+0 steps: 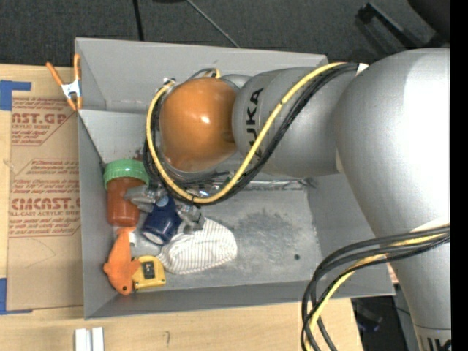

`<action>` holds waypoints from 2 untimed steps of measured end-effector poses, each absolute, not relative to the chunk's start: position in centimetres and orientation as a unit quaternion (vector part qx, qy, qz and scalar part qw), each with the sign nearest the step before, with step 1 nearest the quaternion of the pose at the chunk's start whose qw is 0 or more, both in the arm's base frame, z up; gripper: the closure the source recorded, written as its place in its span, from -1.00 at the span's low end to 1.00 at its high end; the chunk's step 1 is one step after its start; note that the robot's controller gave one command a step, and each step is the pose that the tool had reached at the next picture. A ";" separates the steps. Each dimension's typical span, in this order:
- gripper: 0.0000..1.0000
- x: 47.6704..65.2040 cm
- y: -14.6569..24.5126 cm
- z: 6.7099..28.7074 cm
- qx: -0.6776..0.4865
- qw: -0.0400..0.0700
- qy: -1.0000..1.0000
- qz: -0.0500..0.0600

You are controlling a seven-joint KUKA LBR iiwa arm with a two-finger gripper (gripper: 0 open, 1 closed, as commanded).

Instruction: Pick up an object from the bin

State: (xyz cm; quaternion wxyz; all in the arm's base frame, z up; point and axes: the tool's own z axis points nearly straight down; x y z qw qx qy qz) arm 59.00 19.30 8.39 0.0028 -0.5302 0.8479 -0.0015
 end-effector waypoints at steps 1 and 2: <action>1.00 59.2 19.0 8.7 -0.532 0.002 0.847 -0.003; 1.00 59.2 19.0 8.6 -0.532 0.002 0.847 -0.003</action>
Offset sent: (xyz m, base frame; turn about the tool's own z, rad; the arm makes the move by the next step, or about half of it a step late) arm 0.0000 0.0000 0.0000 0.0000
